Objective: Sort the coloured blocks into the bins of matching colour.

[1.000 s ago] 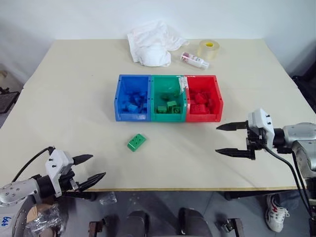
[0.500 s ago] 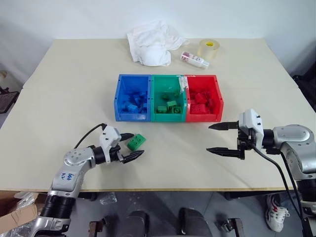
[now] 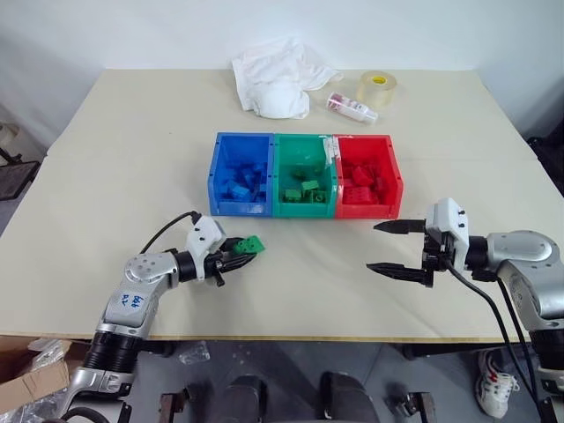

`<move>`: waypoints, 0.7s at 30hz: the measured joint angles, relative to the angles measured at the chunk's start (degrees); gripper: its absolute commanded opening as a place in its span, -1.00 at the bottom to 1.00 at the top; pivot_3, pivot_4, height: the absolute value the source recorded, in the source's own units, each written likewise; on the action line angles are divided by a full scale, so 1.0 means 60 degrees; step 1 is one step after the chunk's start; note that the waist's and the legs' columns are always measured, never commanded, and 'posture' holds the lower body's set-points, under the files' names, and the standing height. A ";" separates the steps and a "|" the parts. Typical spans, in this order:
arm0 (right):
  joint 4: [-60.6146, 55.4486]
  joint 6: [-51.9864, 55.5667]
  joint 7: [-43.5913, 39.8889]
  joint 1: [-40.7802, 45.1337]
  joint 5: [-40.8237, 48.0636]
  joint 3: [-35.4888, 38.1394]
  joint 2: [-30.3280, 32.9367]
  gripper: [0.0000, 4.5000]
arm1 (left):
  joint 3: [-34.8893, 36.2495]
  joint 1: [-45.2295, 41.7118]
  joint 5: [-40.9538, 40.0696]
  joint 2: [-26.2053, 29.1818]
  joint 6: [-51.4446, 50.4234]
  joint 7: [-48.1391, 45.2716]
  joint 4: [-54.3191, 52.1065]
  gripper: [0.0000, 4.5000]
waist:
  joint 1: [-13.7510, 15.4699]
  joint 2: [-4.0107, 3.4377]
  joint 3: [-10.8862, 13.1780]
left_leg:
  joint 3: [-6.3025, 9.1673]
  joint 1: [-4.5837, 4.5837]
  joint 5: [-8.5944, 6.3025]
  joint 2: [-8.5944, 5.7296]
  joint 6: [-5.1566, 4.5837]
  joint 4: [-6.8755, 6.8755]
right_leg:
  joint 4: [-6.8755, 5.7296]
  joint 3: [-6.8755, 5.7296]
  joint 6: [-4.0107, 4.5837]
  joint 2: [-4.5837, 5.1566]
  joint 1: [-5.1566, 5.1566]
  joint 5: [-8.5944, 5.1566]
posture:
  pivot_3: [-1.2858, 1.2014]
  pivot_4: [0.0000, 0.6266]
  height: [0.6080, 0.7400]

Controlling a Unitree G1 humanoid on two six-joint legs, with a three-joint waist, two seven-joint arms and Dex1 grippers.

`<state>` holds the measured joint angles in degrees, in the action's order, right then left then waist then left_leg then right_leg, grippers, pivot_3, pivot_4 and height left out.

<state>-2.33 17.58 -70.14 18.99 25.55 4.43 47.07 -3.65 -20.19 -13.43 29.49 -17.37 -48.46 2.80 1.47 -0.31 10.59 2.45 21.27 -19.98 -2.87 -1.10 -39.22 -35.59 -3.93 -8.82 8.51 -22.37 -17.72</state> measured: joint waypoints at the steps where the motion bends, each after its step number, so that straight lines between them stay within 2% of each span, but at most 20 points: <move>1: -0.0070 0.0000 0.0024 -0.0039 0.0036 0.0043 -0.0001 1.00 | -0.0079 -0.0094 -0.0011 -0.0027 -0.0123 -0.0054 -0.0022 -0.34 | 0.0005 0.0001 0.0000 | 0.0001 0.0001 0.0000 0.0000 -0.0001 0.0000 | 0.0000 0.0000 0.0000 0.0000 0.0000 0.0000 | 0.03 -0.52 1.00; 5: -0.0364 0.0005 0.0154 -0.0260 0.0105 0.0179 -0.0001 1.00 | -0.0352 -0.0962 -0.0080 -0.0538 -0.0472 -0.0087 0.0004 -0.34 | 0.0028 0.0006 0.0004 | 0.0012 0.0011 0.0002 -0.0006 -0.0003 -0.0008 | 0.0000 -0.0003 -0.0004 0.0000 -0.0001 0.0002 | 0.03 -0.52 1.00; 7: -0.0465 0.0039 0.0259 -0.0430 0.0161 0.0284 -0.0001 1.00 | -0.0350 -0.2047 -0.0075 -0.0951 -0.0482 0.0109 0.0304 -0.34 | 0.0059 0.0011 0.0006 | 0.0020 0.0026 0.0003 -0.0012 -0.0004 -0.0025 | 0.0000 -0.0009 -0.0009 0.0000 -0.0003 0.0005 | 0.03 -0.52 1.00; 11: -0.0789 0.0070 0.0497 -0.0705 0.0262 0.0582 0.0002 1.00 | -0.0285 -0.3899 0.0094 -0.1532 0.0134 0.0481 0.1499 -0.34 | 0.0012 0.0012 0.0006 | 0.0016 0.0023 0.0003 -0.0056 -0.0005 -0.0017 | -0.0002 -0.0011 -0.0014 0.0000 -0.0004 0.0007 | 0.03 -0.52 1.00; 13: -0.0952 0.0112 0.0634 -0.0945 0.0294 0.0735 0.0002 1.00 | -0.0323 -0.4614 0.0369 -0.1916 0.0767 0.0718 0.2701 -0.34 | -0.0005 0.0017 0.0009 | 0.0010 0.0025 0.0004 -0.0057 -0.0005 -0.0013 | -0.0001 -0.0015 -0.0014 -0.0002 -0.0011 0.0007 | 0.03 -0.52 1.00; 15: -0.1123 0.0198 0.0786 -0.1181 0.0363 0.0876 0.0002 1.00 | -0.0288 -0.5433 0.0616 -0.2323 0.1659 0.1033 0.4216 -0.02 | 0.0008 0.0022 0.0012 | 0.0003 0.0026 0.0004 -0.0058 -0.0005 -0.0013 | -0.0002 -0.0018 -0.0015 -0.0002 -0.0011 0.0007 | 0.03 -0.52 1.00; 16: -0.1193 0.0208 0.0855 -0.1271 0.0380 0.0917 0.0000 1.00 | -0.0220 -0.5869 0.0718 -0.2550 0.2176 0.1209 0.4987 0.08 | 0.0013 0.0026 0.0014 | 0.0001 0.0028 0.0005 -0.0060 -0.0008 -0.0014 | -0.0001 -0.0019 -0.0016 -0.0001 -0.0012 0.0008 | 0.03 -0.52 1.00; 21: -0.1548 0.0217 0.1172 -0.1546 0.0455 0.1048 -0.0004 1.00 | -0.0147 -0.7232 0.1140 -0.2995 0.3711 0.1414 0.7444 0.76 | -0.0001 0.0029 0.0016 | -0.0003 0.0029 0.0006 -0.0065 -0.0010 -0.0006 | 0.0003 -0.0019 -0.0023 0.0002 -0.0013 0.0011 | 0.03 -0.52 1.00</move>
<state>-11.62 18.88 -63.10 9.71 28.28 10.72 47.04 -4.53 -63.58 -6.60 11.52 4.90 -39.97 47.47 1.47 -0.14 10.69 2.43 21.45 -19.95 -3.26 -1.16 -39.25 -35.57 -4.05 -8.96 8.52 -22.44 -17.65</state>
